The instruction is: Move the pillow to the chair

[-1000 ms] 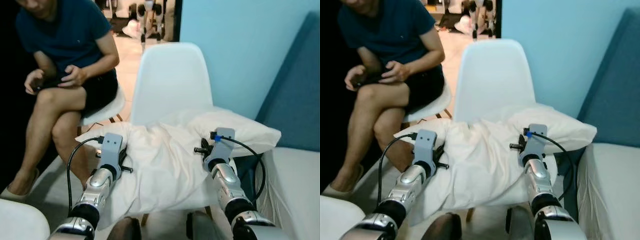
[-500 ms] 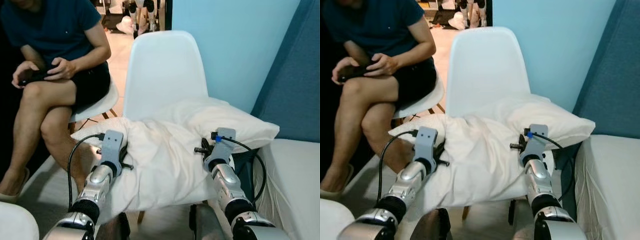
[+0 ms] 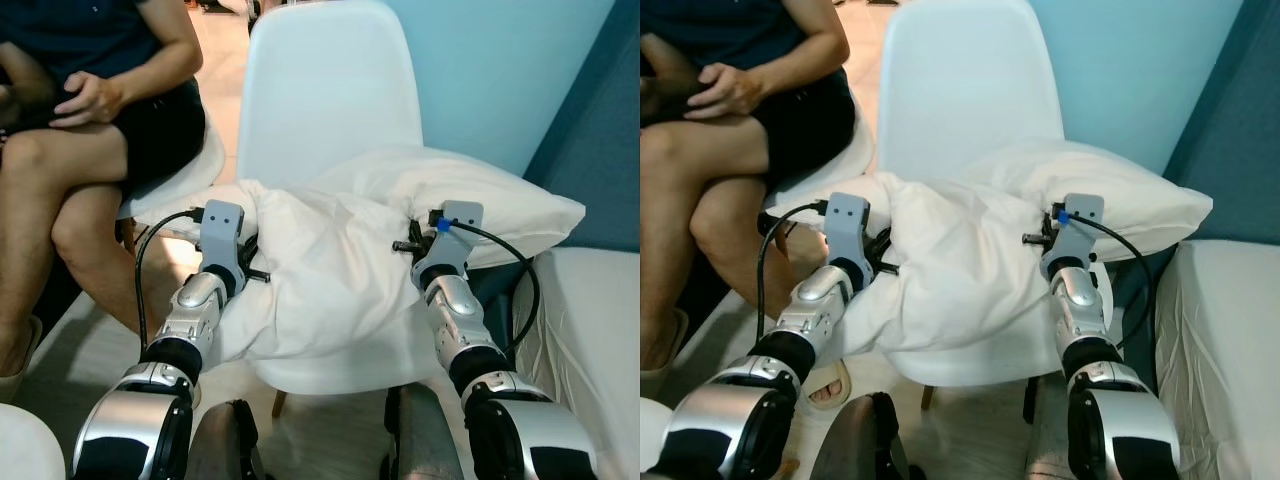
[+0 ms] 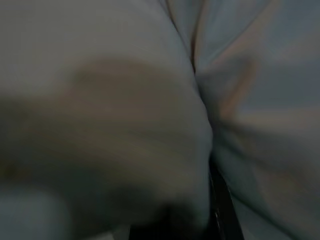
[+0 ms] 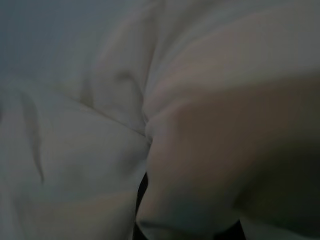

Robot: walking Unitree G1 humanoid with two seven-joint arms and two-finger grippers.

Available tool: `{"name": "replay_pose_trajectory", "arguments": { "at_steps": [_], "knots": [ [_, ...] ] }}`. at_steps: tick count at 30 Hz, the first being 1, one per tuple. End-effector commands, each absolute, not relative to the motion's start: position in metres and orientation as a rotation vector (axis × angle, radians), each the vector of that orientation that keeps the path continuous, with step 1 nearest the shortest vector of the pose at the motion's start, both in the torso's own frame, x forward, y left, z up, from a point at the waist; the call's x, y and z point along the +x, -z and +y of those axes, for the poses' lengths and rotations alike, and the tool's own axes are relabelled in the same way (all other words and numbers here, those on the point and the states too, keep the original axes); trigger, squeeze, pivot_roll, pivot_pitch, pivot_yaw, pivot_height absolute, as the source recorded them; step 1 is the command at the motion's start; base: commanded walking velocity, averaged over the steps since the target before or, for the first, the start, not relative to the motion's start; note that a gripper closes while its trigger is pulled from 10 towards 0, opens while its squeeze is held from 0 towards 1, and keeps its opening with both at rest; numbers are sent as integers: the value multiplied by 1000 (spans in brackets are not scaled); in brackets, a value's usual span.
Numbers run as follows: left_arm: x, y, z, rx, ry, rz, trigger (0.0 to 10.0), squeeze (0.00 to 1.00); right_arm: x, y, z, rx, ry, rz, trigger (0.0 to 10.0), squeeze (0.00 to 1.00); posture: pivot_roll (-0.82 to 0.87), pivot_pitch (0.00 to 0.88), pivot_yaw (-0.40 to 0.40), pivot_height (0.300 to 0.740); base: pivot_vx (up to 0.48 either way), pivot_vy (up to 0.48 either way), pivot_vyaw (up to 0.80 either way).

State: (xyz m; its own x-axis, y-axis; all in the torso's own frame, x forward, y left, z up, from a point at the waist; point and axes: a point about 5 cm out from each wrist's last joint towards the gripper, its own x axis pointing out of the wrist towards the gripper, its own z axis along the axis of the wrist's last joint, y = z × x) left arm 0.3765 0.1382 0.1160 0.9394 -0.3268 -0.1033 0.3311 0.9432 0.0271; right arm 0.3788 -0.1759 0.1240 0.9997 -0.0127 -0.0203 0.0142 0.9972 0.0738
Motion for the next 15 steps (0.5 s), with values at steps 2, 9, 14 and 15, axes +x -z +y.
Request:
{"name": "replay_pose_trajectory", "arguments": {
  "at_steps": [2,9,14,15],
  "knots": [
    [368,-93,143,126,326,225,10000,0,379,-118,-171,57,-17,87,10000,0,-77,283,65,561,0,0,0],
    [367,-87,162,253,245,281,10000,1000,375,-106,-164,140,-75,142,10000,1000,-75,281,61,561,0,0,0],
    [369,-92,175,226,195,276,10000,1000,377,-109,-163,175,-90,123,10000,1000,-75,269,56,561,0,0,0],
    [369,-92,175,226,195,276,10000,1000,377,-109,-163,175,-90,123,10000,1000,-75,269,56,561,0,0,0]
  ]
}}
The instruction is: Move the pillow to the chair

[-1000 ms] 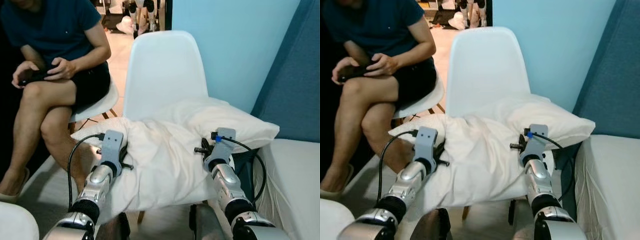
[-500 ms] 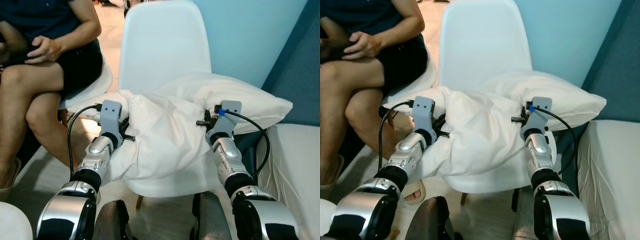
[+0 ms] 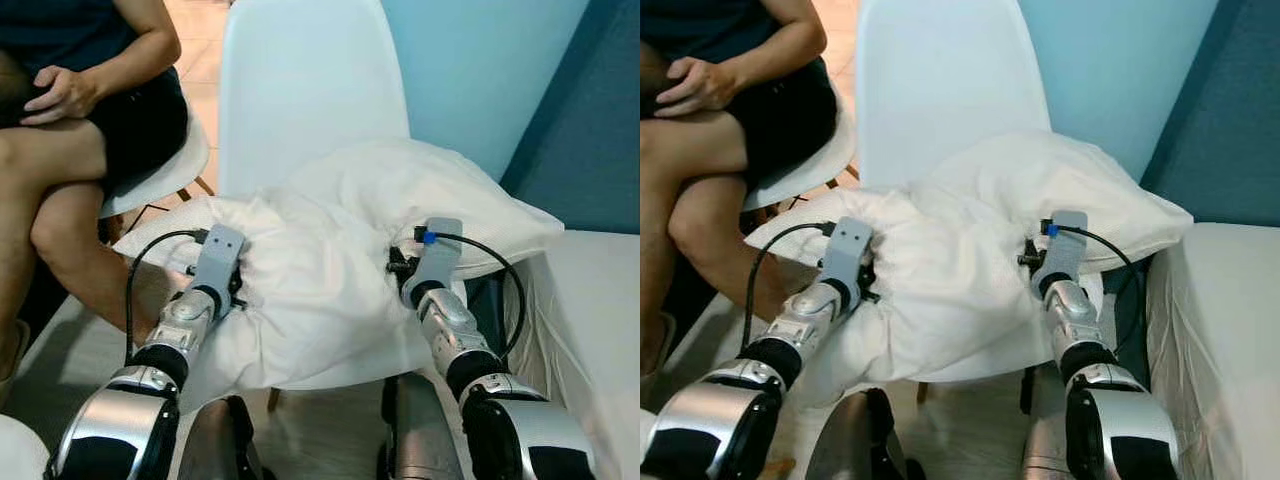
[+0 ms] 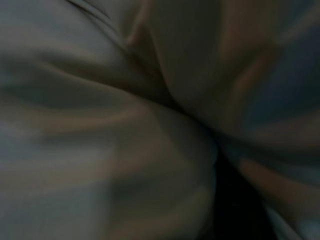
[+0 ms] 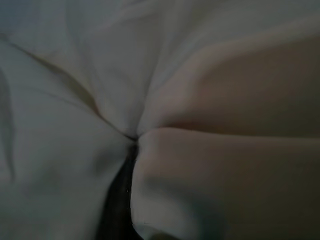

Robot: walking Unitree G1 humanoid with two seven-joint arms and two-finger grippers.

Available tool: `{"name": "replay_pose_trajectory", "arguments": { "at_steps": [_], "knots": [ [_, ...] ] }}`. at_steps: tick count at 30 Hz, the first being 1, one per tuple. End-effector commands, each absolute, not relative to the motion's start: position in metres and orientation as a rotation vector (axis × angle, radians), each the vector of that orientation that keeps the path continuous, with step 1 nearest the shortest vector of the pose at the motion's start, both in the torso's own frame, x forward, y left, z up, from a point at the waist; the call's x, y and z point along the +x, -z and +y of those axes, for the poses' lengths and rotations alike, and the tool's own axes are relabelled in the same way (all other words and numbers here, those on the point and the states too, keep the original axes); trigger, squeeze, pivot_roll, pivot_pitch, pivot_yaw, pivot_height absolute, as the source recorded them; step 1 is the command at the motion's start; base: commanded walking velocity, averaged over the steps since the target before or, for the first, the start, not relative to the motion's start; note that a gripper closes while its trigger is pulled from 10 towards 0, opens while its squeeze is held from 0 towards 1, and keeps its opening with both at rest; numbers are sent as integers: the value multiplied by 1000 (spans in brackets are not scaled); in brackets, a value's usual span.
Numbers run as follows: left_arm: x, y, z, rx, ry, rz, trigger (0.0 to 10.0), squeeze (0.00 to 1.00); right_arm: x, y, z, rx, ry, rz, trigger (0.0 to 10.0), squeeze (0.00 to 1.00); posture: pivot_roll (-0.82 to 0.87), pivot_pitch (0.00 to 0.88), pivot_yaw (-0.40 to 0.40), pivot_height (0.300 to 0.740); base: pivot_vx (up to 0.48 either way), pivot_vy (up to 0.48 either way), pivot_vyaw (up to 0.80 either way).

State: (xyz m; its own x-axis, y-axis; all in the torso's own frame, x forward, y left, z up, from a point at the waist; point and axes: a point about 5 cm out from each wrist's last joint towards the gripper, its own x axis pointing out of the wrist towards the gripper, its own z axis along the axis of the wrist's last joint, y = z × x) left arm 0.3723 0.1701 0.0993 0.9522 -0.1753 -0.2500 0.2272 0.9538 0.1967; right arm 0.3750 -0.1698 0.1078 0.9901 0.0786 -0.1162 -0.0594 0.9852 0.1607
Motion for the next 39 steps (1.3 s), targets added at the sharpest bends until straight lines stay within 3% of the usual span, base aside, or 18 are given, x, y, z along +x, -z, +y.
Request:
{"name": "replay_pose_trajectory", "arguments": {
  "at_steps": [1,16,24,25,26,27,28,29,34,37,38,39],
  "knots": [
    [370,-93,175,219,195,271,10000,1000,377,-111,-164,173,-89,114,10000,1000,-76,266,55,561,0,0,0],
    [367,-94,193,160,124,259,10000,1000,375,-108,-160,198,-125,110,10000,1000,-75,190,37,561,0,0,0],
    [357,-83,207,47,41,257,10000,1000,365,-93,-173,235,-34,141,10000,1000,-69,160,30,561,0,0,0],
    [351,-79,213,37,26,243,10000,1000,360,-87,-181,280,2,147,10000,0,-68,156,30,561,0,0,0],
    [347,-77,217,32,21,233,10000,780,356,-85,-185,325,4,131,10000,0,-67,151,27,561,0,0,0],
    [347,-77,217,32,21,233,10000,780,356,-85,-185,325,4,131,10000,0,-67,151,27,561,0,0,0],
    [344,-75,221,31,10,227,10000,161,353,-85,-187,356,-5,103,10000,0,-66,151,26,561,0,0,0],
    [340,-73,226,30,-4,222,10000,0,349,-85,-190,380,-14,75,10000,0,-64,151,24,561,0,0,0],
    [329,-68,240,32,-46,212,10000,0,338,-85,-200,347,-14,22,10000,0,-57,150,22,561,0,0,0],
    [317,-63,260,51,-113,225,10000,0,323,-81,-238,60,201,43,10000,0,-58,147,23,561,0,0,0],
    [316,-63,261,60,-118,226,10000,0,323,-84,-245,-171,191,65,10000,0,-62,147,25,561,0,0,0],
    [316,-63,261,60,-118,226,10000,0,323,-84,-245,-171,191,65,10000,0,-62,147,25,561,0,0,0]
  ]
}}
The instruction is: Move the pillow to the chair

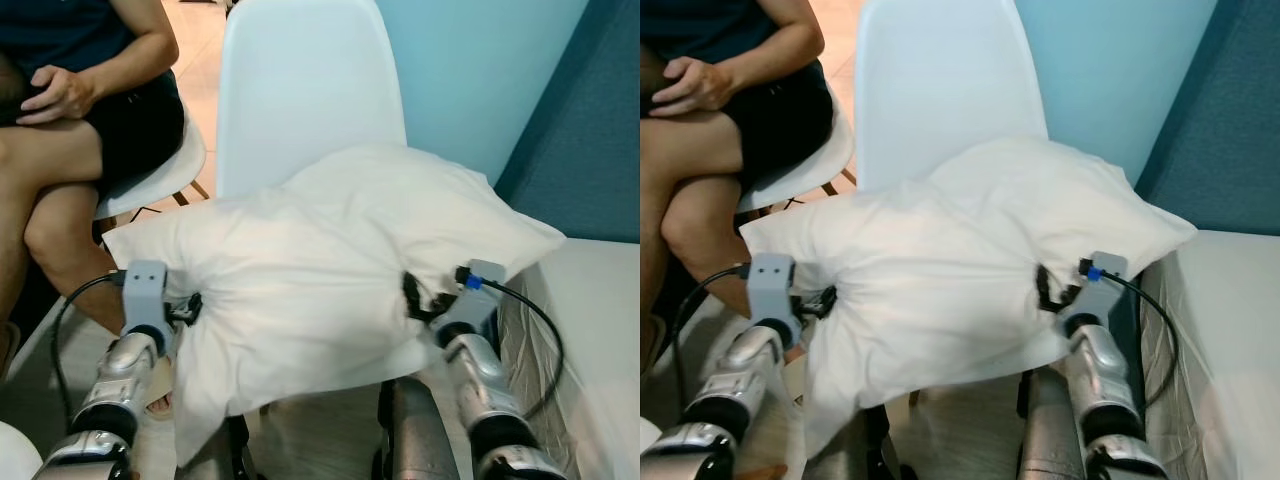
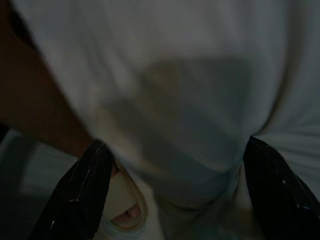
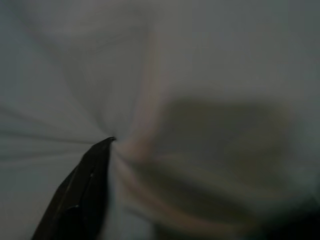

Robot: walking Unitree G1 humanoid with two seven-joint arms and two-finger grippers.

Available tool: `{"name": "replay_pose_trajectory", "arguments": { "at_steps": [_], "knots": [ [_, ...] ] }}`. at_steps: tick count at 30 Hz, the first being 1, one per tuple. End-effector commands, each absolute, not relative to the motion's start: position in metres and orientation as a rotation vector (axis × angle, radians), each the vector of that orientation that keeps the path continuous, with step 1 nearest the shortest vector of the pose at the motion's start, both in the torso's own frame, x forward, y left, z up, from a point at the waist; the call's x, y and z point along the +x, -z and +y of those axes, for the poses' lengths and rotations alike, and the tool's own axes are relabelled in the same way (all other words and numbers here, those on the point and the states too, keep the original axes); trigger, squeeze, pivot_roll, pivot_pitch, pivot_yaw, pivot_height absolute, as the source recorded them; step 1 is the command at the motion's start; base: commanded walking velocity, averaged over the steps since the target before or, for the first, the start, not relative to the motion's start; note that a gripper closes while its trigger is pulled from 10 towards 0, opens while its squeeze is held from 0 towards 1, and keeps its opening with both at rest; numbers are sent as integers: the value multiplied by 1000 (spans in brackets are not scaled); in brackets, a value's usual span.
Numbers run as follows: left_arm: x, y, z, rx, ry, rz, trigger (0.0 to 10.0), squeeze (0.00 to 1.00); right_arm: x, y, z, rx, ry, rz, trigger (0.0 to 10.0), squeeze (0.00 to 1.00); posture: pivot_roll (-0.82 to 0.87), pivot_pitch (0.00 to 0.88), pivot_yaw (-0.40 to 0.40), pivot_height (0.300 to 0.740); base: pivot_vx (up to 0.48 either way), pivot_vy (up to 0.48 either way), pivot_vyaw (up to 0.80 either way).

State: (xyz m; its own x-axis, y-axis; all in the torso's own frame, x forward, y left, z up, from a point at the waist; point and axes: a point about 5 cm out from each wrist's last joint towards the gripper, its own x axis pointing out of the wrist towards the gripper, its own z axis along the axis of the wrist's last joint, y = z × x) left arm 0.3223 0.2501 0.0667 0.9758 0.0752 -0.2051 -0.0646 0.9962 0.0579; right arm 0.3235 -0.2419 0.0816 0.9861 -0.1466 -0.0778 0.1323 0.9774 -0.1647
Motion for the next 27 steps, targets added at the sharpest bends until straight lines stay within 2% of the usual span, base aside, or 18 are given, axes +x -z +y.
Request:
{"name": "replay_pose_trajectory", "arguments": {
  "at_steps": [1,8,10,11,12,13,15,17,18,19,20,23,24,27],
  "knots": [
    [318,-65,260,63,-117,224,10000,0,324,-89,-247,-395,174,60,10000,0,-62,147,27,561,0,0,0],
    [325,-74,256,78,-114,197,10000,0,332,-110,-252,-621,224,5,10000,0,-61,148,27,561,0,0,0],
    [330,-88,262,110,-157,139,10000,0,336,-138,-257,-569,321,-115,10000,0,-61,146,28,561,0,0,0],
    [330,-88,262,110,-157,139,10000,0,336,-138,-257,-569,321,-115,10000,0,-61,146,28,561,0,0,0],
    [331,-109,282,158,-313,50,10000,0,335,-166,-263,-494,410,-265,10000,0,-60,145,27,561,0,0,0],
    [331,-109,282,158,-313,50,10000,0,335,-166,-263,-494,410,-265,10000,0,-60,145,27,561,0,0,0],
    [329,-126,301,158,-451,-22,10000,0,333,-185,-269,-497,507,-364,10000,0,-57,140,24,561,0,0,0],
    [329,-132,306,165,-478,-40,10000,0,334,-189,-271,-474,516,-368,10000,0,-56,140,24,561,0,0,0],
    [329,-132,306,165,-478,-40,10000,0,334,-189,-271,-474,516,-368,10000,0,-56,140,24,561,0,0,0],
    [330,-133,307,166,-466,-33,10000,0,343,-179,-268,-360,438,-257,10000,0,-57,137,24,561,0,0,0],
    [332,-132,306,157,-444,-9,10000,0,347,-173,-267,-378,420,-191,10000,0,-61,135,24,561,0,0,0],
    [336,-126,298,139,-373,43,10000,0,348,-176,-261,-407,389,-221,10000,0,-54,135,23,561,0,0,0],
    [338,-118,287,130,-295,86,10000,0,351,-172,-252,-177,357,-212,10000,0,-59,132,25,561,0,0,0],
    [339,-111,273,117,-228,110,10000,0,350,-174,-242,-150,314,-253,10000,0,-54,135,25,561,0,0,0]
  ]
}}
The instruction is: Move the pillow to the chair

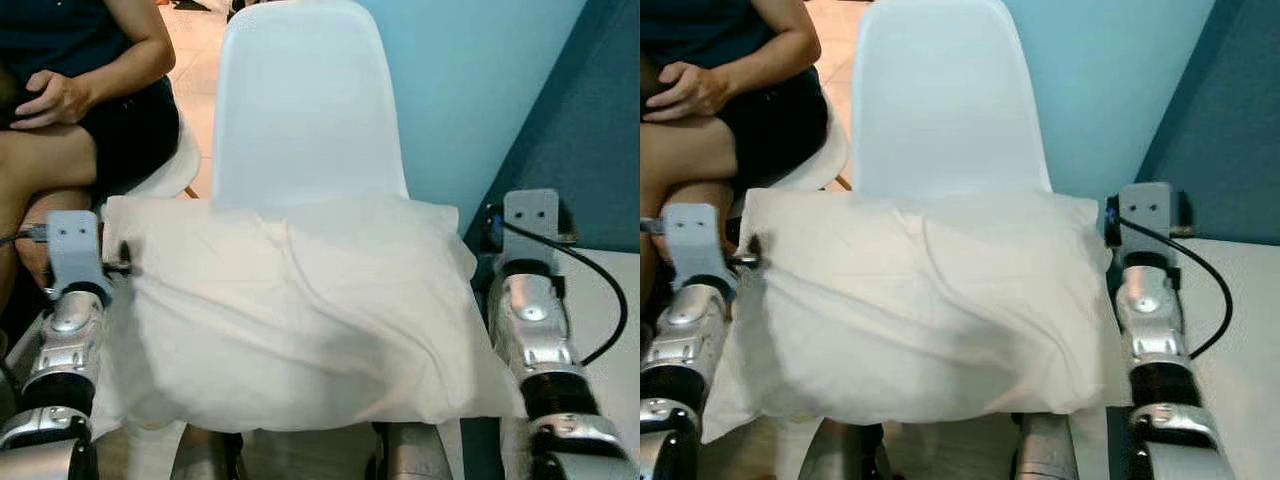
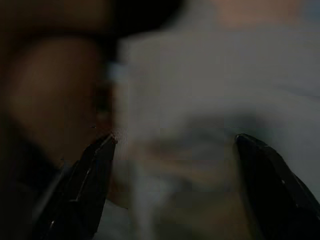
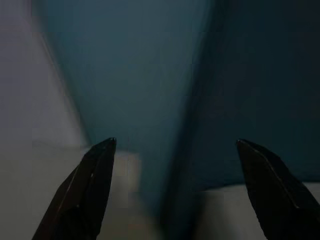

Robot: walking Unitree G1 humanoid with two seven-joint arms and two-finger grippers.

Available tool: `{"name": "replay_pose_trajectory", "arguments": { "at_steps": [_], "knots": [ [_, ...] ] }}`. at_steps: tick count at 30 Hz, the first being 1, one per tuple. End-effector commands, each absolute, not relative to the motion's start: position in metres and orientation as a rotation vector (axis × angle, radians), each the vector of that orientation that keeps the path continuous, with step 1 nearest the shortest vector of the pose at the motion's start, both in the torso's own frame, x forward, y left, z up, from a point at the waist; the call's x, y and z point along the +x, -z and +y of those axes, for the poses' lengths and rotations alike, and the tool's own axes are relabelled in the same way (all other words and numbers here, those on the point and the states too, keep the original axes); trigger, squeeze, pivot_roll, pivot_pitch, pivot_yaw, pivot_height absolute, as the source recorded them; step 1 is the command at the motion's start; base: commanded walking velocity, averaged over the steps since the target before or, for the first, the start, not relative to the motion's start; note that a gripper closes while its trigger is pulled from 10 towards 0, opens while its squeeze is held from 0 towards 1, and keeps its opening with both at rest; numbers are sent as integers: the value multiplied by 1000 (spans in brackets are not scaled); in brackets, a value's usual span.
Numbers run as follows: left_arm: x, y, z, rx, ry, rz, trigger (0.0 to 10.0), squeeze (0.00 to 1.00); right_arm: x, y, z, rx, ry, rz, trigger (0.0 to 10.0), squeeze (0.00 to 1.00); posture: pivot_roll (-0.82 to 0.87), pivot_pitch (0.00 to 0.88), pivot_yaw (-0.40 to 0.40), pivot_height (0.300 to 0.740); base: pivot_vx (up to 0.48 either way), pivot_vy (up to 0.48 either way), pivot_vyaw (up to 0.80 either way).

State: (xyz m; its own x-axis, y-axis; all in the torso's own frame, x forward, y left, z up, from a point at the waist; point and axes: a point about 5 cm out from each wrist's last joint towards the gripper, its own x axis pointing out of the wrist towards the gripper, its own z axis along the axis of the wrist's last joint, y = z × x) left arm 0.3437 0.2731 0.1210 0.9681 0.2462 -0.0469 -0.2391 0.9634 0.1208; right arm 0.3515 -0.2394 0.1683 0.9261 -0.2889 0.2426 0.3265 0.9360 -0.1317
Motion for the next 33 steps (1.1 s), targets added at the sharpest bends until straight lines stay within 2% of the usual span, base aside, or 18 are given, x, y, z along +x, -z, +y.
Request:
{"name": "replay_pose_trajectory", "arguments": {
  "at_steps": [1,2,3,6,7,8,9,10,12,15,17,18,20,22,25,29,31,33],
  "knots": [
    [340,-109,269,116,-215,115,10000,0,350,-175,-237,-163,289,-270,10000,0,-54,135,25,561,0,0,0],
    [340,-109,269,116,-215,115,10000,0,350,-175,-237,-163,289,-270,10000,0,-54,135,25,561,0,0,0],
    [340,-106,264,123,-205,118,10000,0,350,-174,-230,-89,268,-271,10000,0,-62,135,27,561,0,0,0],
    [343,-120,254,125,-198,-7,10000,0,353,-173,-204,237,130,-263,10000,0,-61,136,28,561,0,0,0],
    [346,-136,250,28,-177,-107,10000,0,355,-175,-193,341,37,-252,10000,0,-61,135,27,561,0,0,0],
    [346,-136,250,28,-177,-107,10000,0,355,-175,-193,341,37,-252,10000,0,-61,135,27,561,0,0,0],
    [348,-151,246,-78,-141,-192,10000,0,355,-178,-184,416,-54,-252,10000,0,-61,133,28,561,0,0,0],
    [351,-178,237,-229,-2,-308,10000,0,353,-186,-168,487,-218,-274,10000,0,-52,127,24,561,0,0,0],
    [352,-184,232,-259,55,-322,10000,0,352,-188,-164,488,-261,-287,10000,0,-52,127,24,561,0,0,0],
    [353,-186,215,-181,203,-279,10000,0,354,-185,-157,312,-262,-279,10000,0,-52,111,24,561,0,0,0],
    [356,-174,213,-31,156,-186,10000,0,355,-181,-155,220,-233,-272,10000,0,-50,103,25,561,0,0,0],
    [356,-174,213,-31,156,-186,10000,0,355,-181,-155,220,-233,-272,10000,0,-50,103,25,561,0,0,0],
    [356,-158,218,80,16,-107,10000,0,354,-173,-152,229,-226,-240,10000,0,-46,94,27,561,0,0,0],
    [354,-152,217,79,-3,-86,10000,0,353,-170,-150,230,-236,-229,10000,0,-47,87,28,561,0,0,0],
    [341,-121,202,120,17,32,10000,0,348,-144,-140,165,-300,-106,10000,0,-44,72,26,561,0,0,0],
    [332,-97,195,133,11,162,10000,0,346,-120,-142,130,-285,7,10000,0,-37,66,19,561,0,0,0],
    [332,-96,195,142,3,170,10000,0,347,-119,-143,124,-275,13,10000,0,-38,65,19,561,0,0,0],
    [337,-109,194,80,-16,98,10000,0,352,-127,-145,140,-242,-20,10000,0,-34,64,15,561,0,0,0]
  ]
}}
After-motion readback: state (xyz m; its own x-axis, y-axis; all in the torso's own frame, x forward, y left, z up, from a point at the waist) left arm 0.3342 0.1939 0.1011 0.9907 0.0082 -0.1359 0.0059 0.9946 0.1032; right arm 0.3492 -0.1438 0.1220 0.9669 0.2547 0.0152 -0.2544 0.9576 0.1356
